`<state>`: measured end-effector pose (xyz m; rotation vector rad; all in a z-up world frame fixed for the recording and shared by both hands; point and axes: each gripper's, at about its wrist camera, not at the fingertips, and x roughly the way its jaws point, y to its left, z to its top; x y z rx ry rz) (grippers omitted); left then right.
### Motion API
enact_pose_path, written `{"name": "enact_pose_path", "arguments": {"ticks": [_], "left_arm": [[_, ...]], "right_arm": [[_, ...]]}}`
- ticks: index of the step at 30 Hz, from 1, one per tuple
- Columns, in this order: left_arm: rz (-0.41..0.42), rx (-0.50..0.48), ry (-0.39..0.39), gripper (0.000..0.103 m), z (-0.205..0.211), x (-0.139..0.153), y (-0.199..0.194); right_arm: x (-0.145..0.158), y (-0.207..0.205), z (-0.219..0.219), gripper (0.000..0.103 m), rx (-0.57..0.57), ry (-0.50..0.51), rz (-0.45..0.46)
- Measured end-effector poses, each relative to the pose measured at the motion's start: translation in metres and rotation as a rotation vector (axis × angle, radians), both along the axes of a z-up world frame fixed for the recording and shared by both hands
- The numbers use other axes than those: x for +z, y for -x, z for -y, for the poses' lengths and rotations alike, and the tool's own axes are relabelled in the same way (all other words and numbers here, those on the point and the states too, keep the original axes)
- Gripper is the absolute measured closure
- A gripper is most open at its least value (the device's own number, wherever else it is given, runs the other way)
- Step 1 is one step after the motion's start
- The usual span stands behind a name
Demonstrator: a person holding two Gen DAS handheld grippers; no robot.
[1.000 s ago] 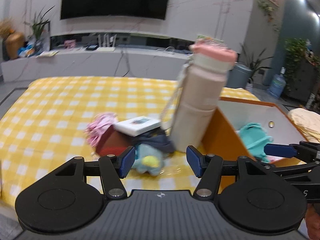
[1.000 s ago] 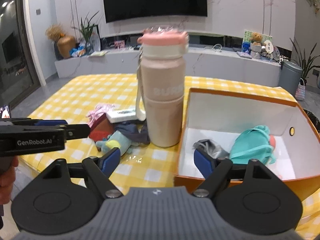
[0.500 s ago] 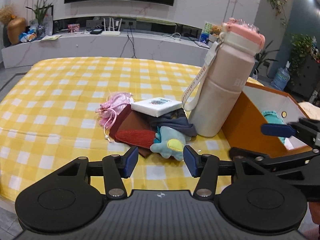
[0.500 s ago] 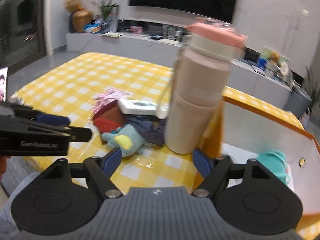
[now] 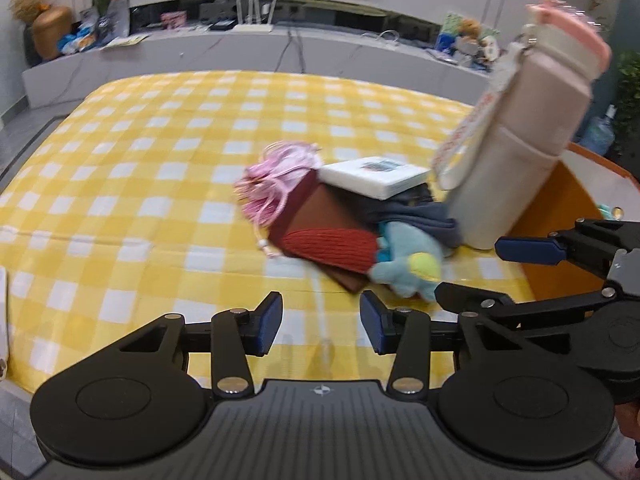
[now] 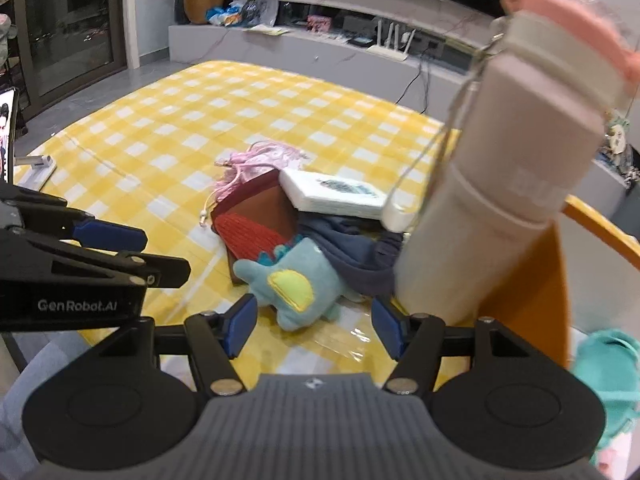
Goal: Organize soft objects
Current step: 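Grasp the blue dinosaur plush with the left gripper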
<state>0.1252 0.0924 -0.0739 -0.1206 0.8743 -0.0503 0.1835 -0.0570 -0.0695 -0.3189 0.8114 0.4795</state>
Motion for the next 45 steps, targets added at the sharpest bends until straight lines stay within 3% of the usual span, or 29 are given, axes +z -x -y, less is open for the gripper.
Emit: {"name": "enact_pose_path", "arguments": {"ticks": [3, 8, 11, 12, 14, 15, 21, 24, 29, 35, 37, 38, 40, 41, 42, 45], "left_arm": [[-0.017, 0.01, 0.017, 0.052, -0.005, -0.003, -0.003], [-0.018, -0.003, 0.006, 0.052, -0.001, -0.003, -0.005], [-0.029, -0.009, 0.016, 0.052, -0.001, -0.005, -0.007], [-0.03, -0.013, 0.013, 0.052, 0.0, -0.006, -0.008], [-0.027, -0.019, 0.015, 0.052, 0.002, -0.005, -0.008], [-0.024, -0.02, 0.018, 0.052, 0.003, -0.004, -0.007], [-0.017, -0.042, 0.033, 0.052, 0.007, 0.001, 0.001], [-0.015, -0.058, 0.044, 0.051, 0.011, 0.0, 0.002], [0.019, -0.067, 0.079, 0.038, 0.02, 0.0, -0.005], [0.031, -0.063, 0.109, 0.038, 0.039, -0.01, -0.032], [0.02, -0.053, 0.099, 0.052, 0.043, -0.015, -0.038], [0.01, -0.043, 0.087, 0.067, 0.045, -0.018, -0.04], [0.007, -0.032, 0.105, 0.075, 0.042, -0.02, -0.04], [0.014, -0.024, 0.114, 0.095, 0.039, -0.02, -0.038], [0.015, -0.025, 0.095, 0.103, 0.038, -0.019, -0.037], [0.052, -0.035, 0.091, 0.103, 0.033, -0.01, -0.026]], "right_arm": [[-0.011, -0.009, -0.01, 0.04, 0.019, 0.021, -0.027], [-0.023, -0.017, -0.016, 0.05, 0.024, 0.028, -0.053], [-0.026, -0.019, -0.016, 0.074, 0.031, 0.008, -0.079], [-0.026, -0.019, -0.016, 0.088, 0.025, 0.012, -0.075], [-0.024, -0.019, -0.014, 0.094, 0.031, -0.002, -0.074], [-0.023, -0.019, -0.013, 0.103, 0.033, -0.013, -0.073], [-0.007, 0.001, -0.008, 0.103, 0.099, -0.058, -0.073], [-0.007, 0.011, -0.008, 0.103, 0.105, -0.013, -0.051], [-0.014, 0.005, 0.007, 0.101, 0.023, 0.052, -0.026], [-0.019, -0.011, 0.019, 0.082, -0.042, 0.083, -0.012], [-0.02, -0.012, 0.021, 0.082, -0.047, 0.08, -0.018], [-0.02, -0.012, 0.022, 0.082, -0.046, 0.079, -0.019], [-0.021, -0.011, 0.022, 0.081, -0.042, 0.077, -0.019], [-0.021, -0.011, 0.022, 0.081, -0.039, 0.075, -0.016], [-0.02, -0.011, 0.022, 0.081, -0.038, 0.075, -0.012], [-0.02, -0.014, 0.022, 0.081, -0.043, 0.068, -0.012]]}}
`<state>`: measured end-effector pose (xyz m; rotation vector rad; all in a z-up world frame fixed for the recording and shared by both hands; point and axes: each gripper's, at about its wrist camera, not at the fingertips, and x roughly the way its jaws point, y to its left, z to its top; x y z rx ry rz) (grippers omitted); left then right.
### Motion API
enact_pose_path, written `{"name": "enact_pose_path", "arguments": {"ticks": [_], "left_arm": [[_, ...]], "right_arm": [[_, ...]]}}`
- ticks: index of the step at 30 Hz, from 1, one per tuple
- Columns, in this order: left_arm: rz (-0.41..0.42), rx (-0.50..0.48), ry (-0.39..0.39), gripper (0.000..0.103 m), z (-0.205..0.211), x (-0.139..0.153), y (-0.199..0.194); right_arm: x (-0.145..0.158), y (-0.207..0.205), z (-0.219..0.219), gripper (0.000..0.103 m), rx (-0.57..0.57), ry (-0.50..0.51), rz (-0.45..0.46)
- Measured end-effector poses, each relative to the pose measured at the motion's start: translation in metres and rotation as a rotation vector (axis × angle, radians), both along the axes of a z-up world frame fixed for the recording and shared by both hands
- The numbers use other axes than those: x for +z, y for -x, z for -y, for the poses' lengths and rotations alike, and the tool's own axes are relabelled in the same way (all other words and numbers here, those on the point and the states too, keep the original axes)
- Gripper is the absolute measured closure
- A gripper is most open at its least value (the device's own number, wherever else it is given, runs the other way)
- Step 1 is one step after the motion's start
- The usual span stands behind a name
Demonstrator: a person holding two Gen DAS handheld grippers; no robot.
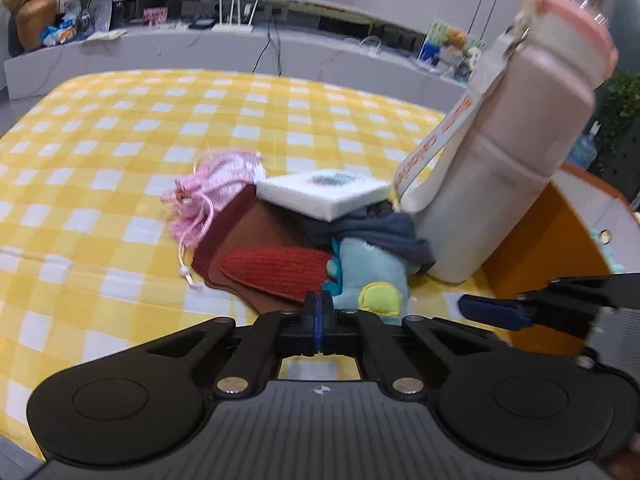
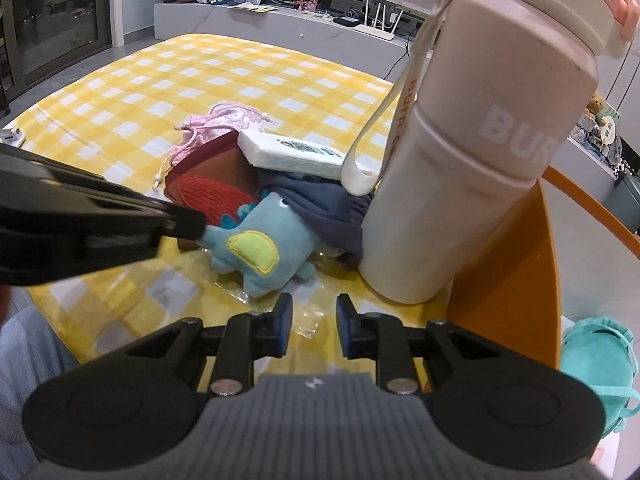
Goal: Organize soft objects
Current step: 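Grasp the blue dinosaur plush with the left gripper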
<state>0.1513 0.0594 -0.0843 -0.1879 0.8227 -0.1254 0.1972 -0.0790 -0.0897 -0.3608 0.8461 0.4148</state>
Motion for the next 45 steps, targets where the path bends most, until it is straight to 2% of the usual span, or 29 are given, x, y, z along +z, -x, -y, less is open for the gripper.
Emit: {"name": "enact_pose_path", "arguments": {"ticks": [3, 5, 7, 9, 11, 13, 15, 17, 21, 22, 24, 32, 35, 38, 45], "left_arm": [[0.023, 0.004, -0.028, 0.103, -0.005, 0.011, 0.008], [-0.009, -0.002, 0.002, 0.103, -0.011, 0.011, 0.007], [-0.023, 0.0, 0.037, 0.098, -0.014, 0.01, 0.004], [-0.006, -0.01, 0.011, 0.067, -0.008, 0.011, 0.001], [0.031, -0.041, -0.005, 0.048, 0.001, 0.011, 0.0], [0.05, -0.086, -0.036, 0.046, 0.012, 0.01, -0.004], [0.063, -0.14, -0.079, 0.038, 0.023, 0.007, -0.008], [0.059, -0.182, -0.098, 0.037, 0.03, 0.003, -0.012], [0.055, -0.214, -0.128, 0.031, 0.045, -0.004, -0.017], [0.055, -0.217, -0.147, 0.031, 0.049, -0.007, -0.018], [0.049, -0.214, -0.182, 0.031, 0.054, -0.011, -0.02], [-0.002, -0.217, -0.288, 0.03, 0.07, -0.027, -0.027], [0.008, -0.22, -0.346, 0.044, 0.075, -0.028, -0.025], [0.025, -0.22, -0.338, 0.055, 0.073, -0.025, -0.02], [0.072, -0.172, -0.336, 0.058, 0.054, 0.003, 0.001]], "right_arm": [[0.002, -0.001, -0.001, 0.081, 0.003, -0.023, -0.003], [0.001, -0.002, -0.003, 0.081, 0.012, -0.026, 0.0], [-0.001, -0.003, -0.008, 0.081, 0.025, 0.002, 0.016], [-0.003, -0.005, -0.012, 0.081, 0.019, 0.042, 0.032], [-0.002, -0.005, -0.011, 0.081, 0.018, 0.042, 0.041], [-0.001, -0.004, -0.007, 0.081, 0.019, 0.025, 0.038], [-0.001, -0.004, -0.002, 0.081, 0.008, 0.026, 0.032], [-0.003, -0.003, 0.003, 0.08, -0.002, 0.025, 0.022], [-0.008, 0.002, 0.006, 0.078, 0.001, 0.025, 0.016], [-0.009, 0.005, 0.006, 0.07, 0.007, 0.024, 0.029], [-0.008, 0.008, 0.007, 0.062, 0.018, 0.012, 0.031], [-0.018, 0.01, 0.006, 0.059, 0.056, 0.04, -0.003], [-0.018, 0.011, 0.006, 0.058, 0.059, 0.041, -0.008], [-0.017, 0.012, 0.007, 0.058, 0.062, 0.035, -0.01], [-0.002, 0.013, 0.012, 0.057, 0.078, -0.004, 0.062]]}}
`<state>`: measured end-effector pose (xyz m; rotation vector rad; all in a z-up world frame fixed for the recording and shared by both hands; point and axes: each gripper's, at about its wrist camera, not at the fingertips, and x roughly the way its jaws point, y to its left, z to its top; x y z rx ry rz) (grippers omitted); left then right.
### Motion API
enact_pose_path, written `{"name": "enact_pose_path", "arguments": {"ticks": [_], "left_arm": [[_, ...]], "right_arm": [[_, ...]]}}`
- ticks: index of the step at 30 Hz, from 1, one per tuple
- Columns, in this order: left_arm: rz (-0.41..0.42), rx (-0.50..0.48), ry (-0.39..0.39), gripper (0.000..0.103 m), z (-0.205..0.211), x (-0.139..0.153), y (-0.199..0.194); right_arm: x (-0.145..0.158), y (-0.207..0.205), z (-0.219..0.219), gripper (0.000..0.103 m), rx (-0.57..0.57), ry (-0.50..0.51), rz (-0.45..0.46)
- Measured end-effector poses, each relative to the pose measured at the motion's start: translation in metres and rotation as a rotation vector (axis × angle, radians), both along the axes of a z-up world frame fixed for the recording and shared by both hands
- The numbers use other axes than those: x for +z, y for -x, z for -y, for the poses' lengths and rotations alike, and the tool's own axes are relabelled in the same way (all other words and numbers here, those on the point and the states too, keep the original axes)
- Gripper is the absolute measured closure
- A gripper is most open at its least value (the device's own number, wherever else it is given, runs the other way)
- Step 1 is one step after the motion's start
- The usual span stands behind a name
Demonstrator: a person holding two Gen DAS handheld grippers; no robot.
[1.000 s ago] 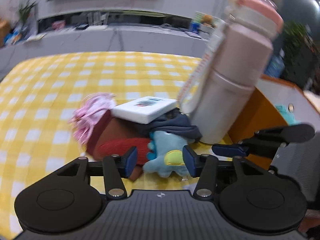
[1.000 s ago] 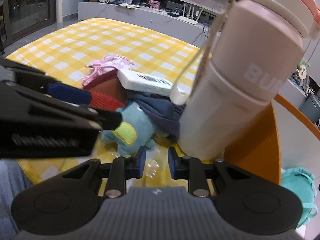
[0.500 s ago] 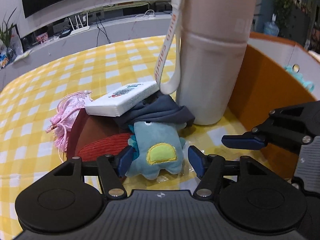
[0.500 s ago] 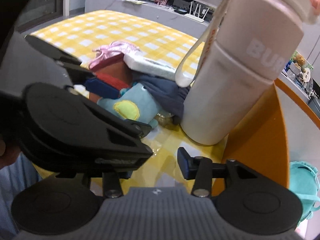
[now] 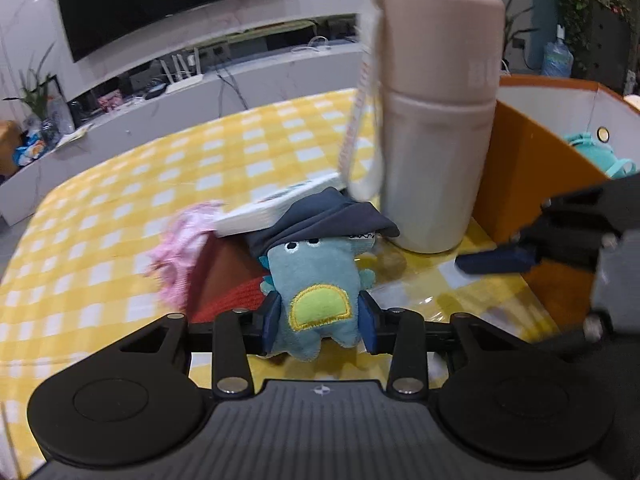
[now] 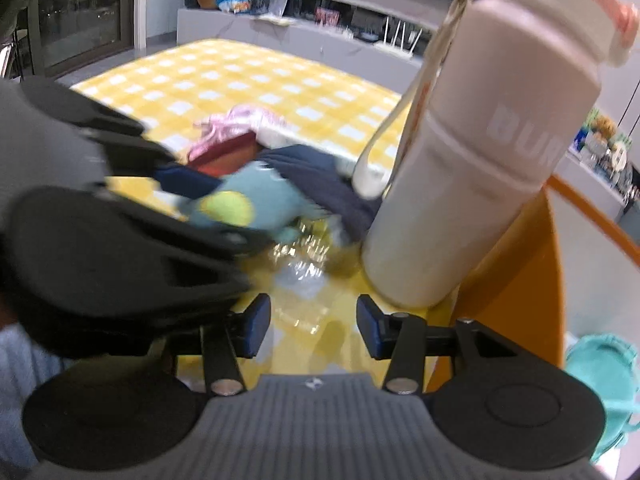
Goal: Organize soft objects
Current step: 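Grasp the blue dinosaur plush with the left gripper, then lift the dinosaur with the left gripper while the right gripper grasps the navy cloth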
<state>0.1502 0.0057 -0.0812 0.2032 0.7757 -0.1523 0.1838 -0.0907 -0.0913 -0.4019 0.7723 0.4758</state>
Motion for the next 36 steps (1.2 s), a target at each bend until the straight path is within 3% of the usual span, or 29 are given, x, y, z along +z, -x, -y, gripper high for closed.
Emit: {"name": "enact_pose_path", "arguments": {"ticks": [8, 12, 17, 20, 21, 22, 24, 30, 36], "left_arm": [[-0.042, 0.091, 0.056, 0.058, -0.05, 0.013, 0.016], [-0.054, 0.113, 0.039, 0.058, -0.059, 0.011, 0.016], [-0.054, 0.124, 0.065, 0.058, -0.064, 0.012, 0.019], [-0.057, 0.137, 0.081, 0.058, -0.067, 0.011, 0.016], [-0.057, 0.141, 0.095, 0.058, -0.068, 0.012, 0.016], [-0.054, 0.143, 0.109, 0.058, -0.069, 0.013, 0.019], [-0.05, 0.152, 0.129, 0.058, -0.072, 0.014, 0.022], [-0.04, 0.185, 0.117, 0.058, -0.075, 0.02, 0.03], [0.002, 0.218, 0.121, 0.058, -0.079, 0.033, 0.04]], "right_arm": [[0.005, -0.012, -0.022, 0.055, 0.086, -0.014, 0.087], [-0.006, -0.011, -0.046, 0.054, 0.191, 0.026, 0.088], [-0.02, -0.026, -0.066, 0.056, 0.221, 0.017, 0.068], [-0.021, -0.033, -0.071, 0.075, 0.213, 0.014, 0.067], [-0.019, -0.035, -0.071, 0.087, 0.21, 0.008, 0.065], [-0.016, -0.032, -0.069, 0.097, 0.208, -0.003, 0.061], [-0.009, -0.03, -0.065, 0.103, 0.2, -0.02, 0.068], [0.033, -0.022, -0.052, 0.103, 0.124, -0.064, 0.158], [0.085, -0.001, -0.031, 0.103, 0.083, -0.172, 0.225]]}}
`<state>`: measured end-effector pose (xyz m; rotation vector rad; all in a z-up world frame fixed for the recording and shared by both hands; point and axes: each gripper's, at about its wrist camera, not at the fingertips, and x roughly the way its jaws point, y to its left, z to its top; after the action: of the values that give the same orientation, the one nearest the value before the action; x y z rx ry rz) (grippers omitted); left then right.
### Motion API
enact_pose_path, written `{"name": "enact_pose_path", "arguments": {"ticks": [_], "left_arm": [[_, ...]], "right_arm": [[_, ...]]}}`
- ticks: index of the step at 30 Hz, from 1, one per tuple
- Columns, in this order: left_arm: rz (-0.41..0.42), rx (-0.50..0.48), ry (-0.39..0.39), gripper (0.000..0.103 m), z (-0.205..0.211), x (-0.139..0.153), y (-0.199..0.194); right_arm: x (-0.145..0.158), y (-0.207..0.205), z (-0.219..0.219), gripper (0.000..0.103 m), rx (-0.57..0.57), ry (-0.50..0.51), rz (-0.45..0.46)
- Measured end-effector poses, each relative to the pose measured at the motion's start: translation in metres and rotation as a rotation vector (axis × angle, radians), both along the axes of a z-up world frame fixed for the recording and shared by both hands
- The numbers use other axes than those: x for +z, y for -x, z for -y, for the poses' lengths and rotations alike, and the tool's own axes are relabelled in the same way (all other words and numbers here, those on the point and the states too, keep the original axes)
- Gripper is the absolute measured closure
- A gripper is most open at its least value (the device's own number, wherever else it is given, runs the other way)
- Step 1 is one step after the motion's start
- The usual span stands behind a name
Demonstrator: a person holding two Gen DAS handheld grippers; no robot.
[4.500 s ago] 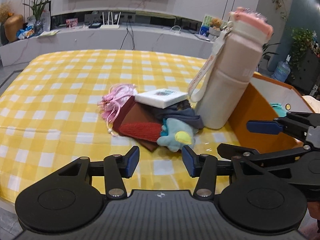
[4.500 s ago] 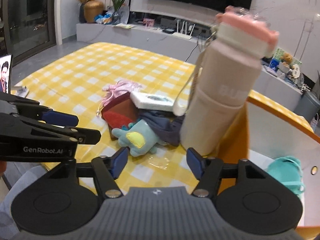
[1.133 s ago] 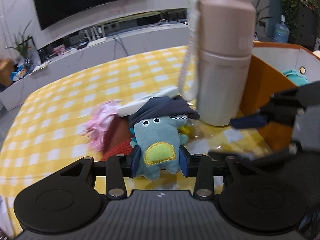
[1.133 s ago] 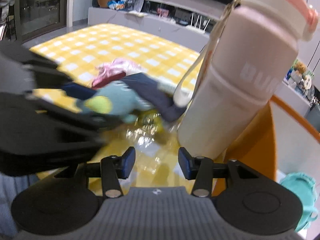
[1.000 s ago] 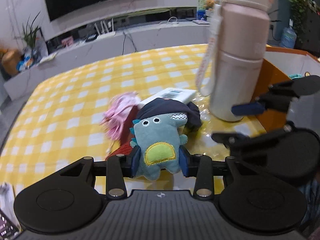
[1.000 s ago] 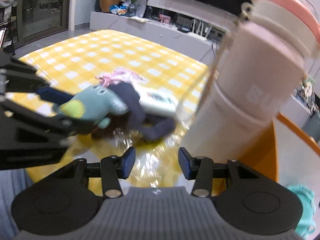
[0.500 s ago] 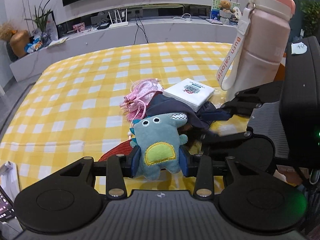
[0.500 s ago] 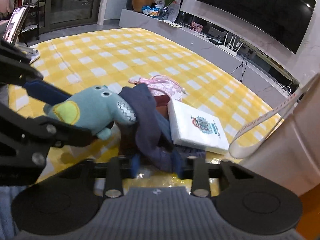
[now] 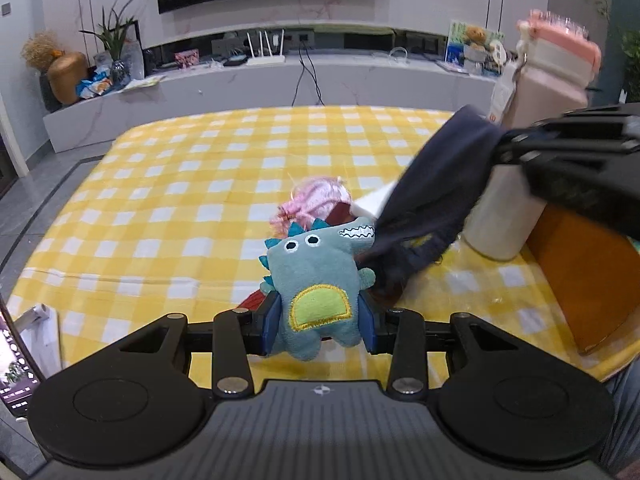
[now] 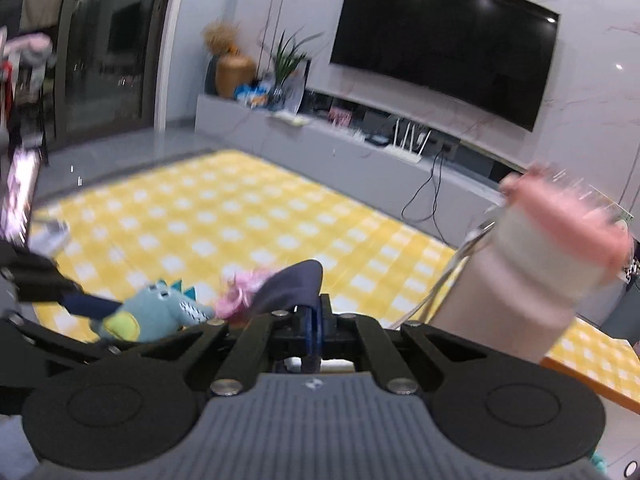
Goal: Organize soft objects
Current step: 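Lift the dinosaur with the left gripper while the right gripper grasps the navy cloth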
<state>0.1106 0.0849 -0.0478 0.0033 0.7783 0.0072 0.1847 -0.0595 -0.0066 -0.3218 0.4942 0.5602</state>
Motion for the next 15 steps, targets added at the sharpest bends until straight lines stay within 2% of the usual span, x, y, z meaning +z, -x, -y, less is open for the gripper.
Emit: {"name": "enact_pose_path", "arguments": {"ticks": [3, 7, 10, 15], "left_arm": [[0.017, -0.008, 0.013, 0.058, 0.001, 0.007, 0.004], [0.021, -0.03, 0.055, 0.058, 0.007, 0.01, 0.005], [-0.001, -0.055, 0.084, 0.058, 0.014, 0.005, 0.004], [-0.057, -0.058, 0.092, 0.058, 0.019, -0.008, 0.0]], "right_arm": [[0.018, 0.011, 0.015, 0.103, 0.002, -0.072, -0.031], [0.023, 0.022, 0.033, 0.103, 0.013, -0.15, -0.118], [0.007, 0.026, 0.038, 0.103, -0.009, -0.115, -0.169], [-0.036, 0.02, 0.048, 0.103, -0.119, -0.025, -0.302]]}}
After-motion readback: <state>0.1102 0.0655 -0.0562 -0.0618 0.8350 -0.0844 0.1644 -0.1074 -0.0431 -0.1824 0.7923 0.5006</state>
